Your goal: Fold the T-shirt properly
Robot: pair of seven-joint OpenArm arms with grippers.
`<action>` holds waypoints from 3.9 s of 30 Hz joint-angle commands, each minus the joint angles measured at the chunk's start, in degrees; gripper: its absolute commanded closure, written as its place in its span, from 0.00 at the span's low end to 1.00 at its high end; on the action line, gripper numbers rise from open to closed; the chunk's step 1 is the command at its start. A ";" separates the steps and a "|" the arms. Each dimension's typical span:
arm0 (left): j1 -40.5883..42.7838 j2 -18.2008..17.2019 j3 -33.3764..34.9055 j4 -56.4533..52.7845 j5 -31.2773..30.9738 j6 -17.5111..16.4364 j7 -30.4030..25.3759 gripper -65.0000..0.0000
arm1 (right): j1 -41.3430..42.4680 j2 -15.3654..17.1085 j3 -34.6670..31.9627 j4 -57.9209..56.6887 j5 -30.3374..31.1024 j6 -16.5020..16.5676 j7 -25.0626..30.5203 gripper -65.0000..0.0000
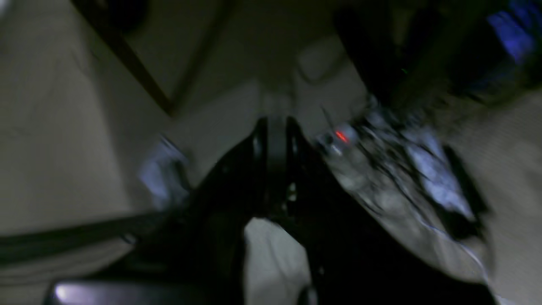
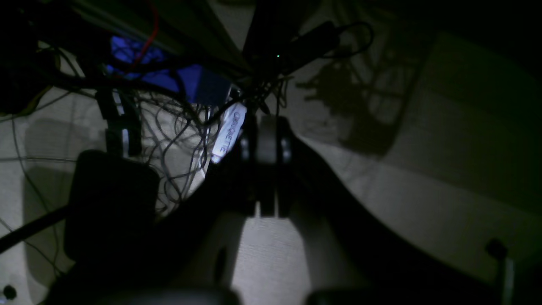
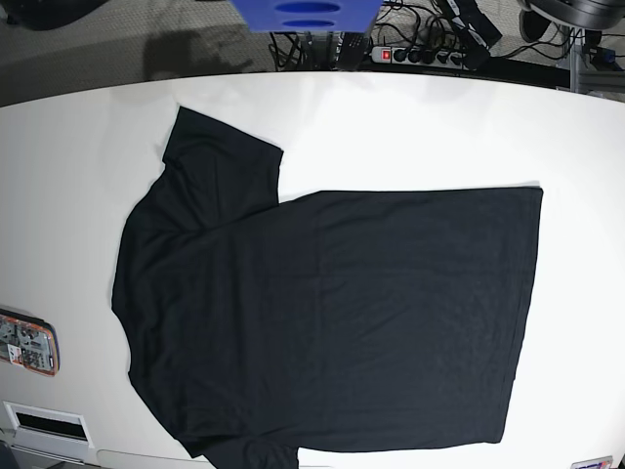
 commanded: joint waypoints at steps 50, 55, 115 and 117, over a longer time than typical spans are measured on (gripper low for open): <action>9.73 23.63 -33.98 33.93 15.75 0.16 -1.31 1.00 | -2.63 9.43 8.24 22.35 -0.10 0.12 1.26 1.00; 9.73 27.77 -33.98 33.93 15.75 0.16 -1.31 1.00 | -2.63 14.52 8.06 22.35 -0.10 0.12 1.17 1.00; -6.98 18.62 -37.41 57.32 57.33 -0.11 35.70 0.69 | 17.68 9.34 -19.72 24.28 -51.62 0.56 -36.01 0.62; -6.89 18.36 -37.41 57.40 57.33 -0.11 35.70 0.69 | 18.38 9.51 -23.06 24.19 -52.06 0.56 -40.50 0.62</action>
